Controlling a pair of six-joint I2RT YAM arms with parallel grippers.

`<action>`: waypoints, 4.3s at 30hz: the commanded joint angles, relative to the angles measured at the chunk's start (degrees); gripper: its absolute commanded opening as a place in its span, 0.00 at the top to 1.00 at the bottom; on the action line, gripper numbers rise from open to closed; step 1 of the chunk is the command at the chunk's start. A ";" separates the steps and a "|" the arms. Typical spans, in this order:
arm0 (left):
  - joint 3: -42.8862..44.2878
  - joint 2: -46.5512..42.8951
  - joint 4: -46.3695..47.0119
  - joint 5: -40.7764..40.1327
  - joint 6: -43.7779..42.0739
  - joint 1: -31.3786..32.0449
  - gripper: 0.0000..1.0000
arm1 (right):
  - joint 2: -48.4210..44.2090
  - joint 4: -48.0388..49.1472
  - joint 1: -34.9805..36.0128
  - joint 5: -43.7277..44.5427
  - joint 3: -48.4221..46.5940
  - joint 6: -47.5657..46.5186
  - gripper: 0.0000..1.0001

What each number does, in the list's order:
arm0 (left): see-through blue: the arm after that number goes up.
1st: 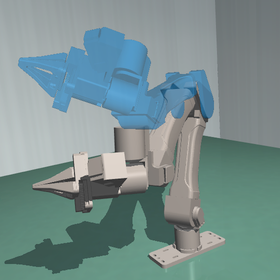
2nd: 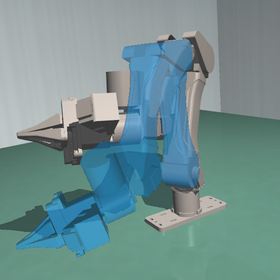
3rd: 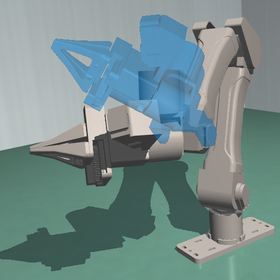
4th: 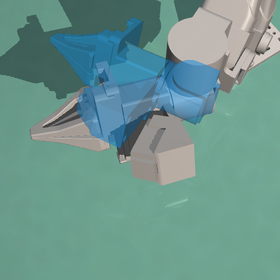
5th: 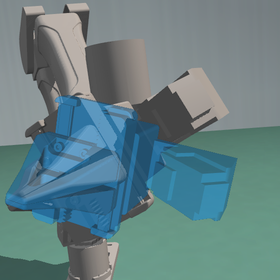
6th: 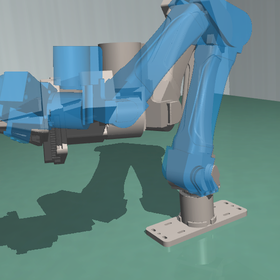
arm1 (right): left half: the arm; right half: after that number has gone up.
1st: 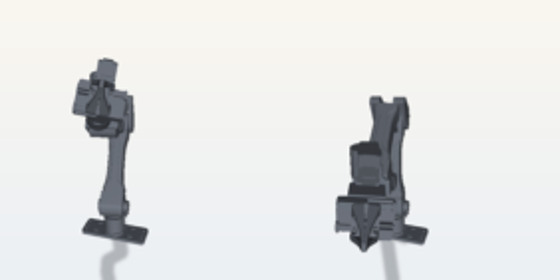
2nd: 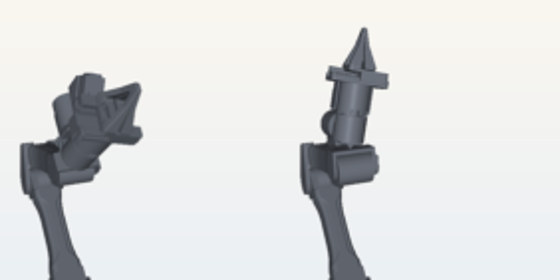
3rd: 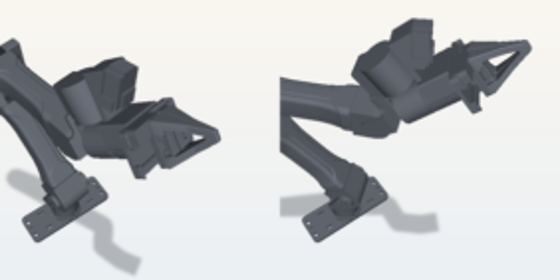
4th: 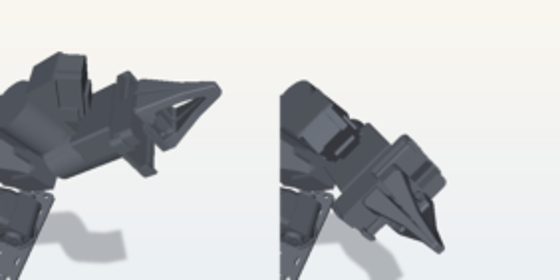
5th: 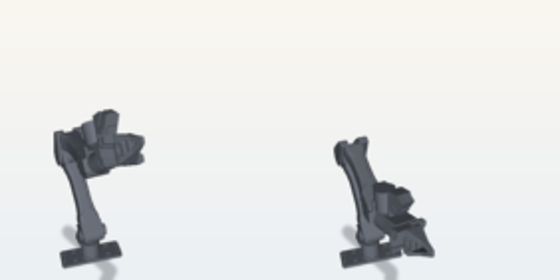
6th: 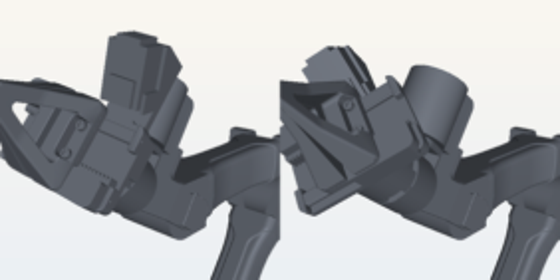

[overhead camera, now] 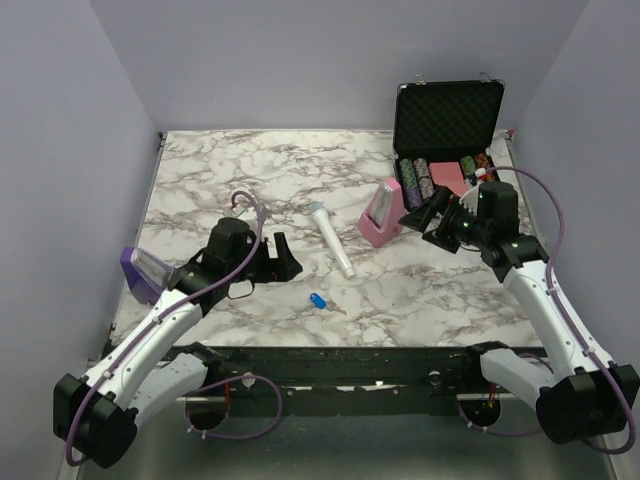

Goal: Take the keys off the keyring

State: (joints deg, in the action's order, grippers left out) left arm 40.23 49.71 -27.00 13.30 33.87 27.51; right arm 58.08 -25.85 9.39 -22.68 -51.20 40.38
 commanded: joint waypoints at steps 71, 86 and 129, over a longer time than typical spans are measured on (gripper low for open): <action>-7.01 16.65 21.83 2.79 -0.73 14.07 1.00 | -4.91 14.84 0.28 -23.81 10.41 9.44 0.00; 13.63 5.48 -0.32 -0.29 -7.32 14.07 1.00 | -2.02 60.71 1.33 -32.43 17.89 36.69 0.00; 56.10 4.60 -13.78 3.84 -10.05 15.91 1.00 | 33.85 128.06 32.18 -21.01 -13.75 72.47 0.25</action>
State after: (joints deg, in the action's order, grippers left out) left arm 94.54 55.46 -42.17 19.44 22.15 43.00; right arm 93.56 75.37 40.05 -46.98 -62.00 112.31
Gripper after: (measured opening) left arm 0.014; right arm 0.752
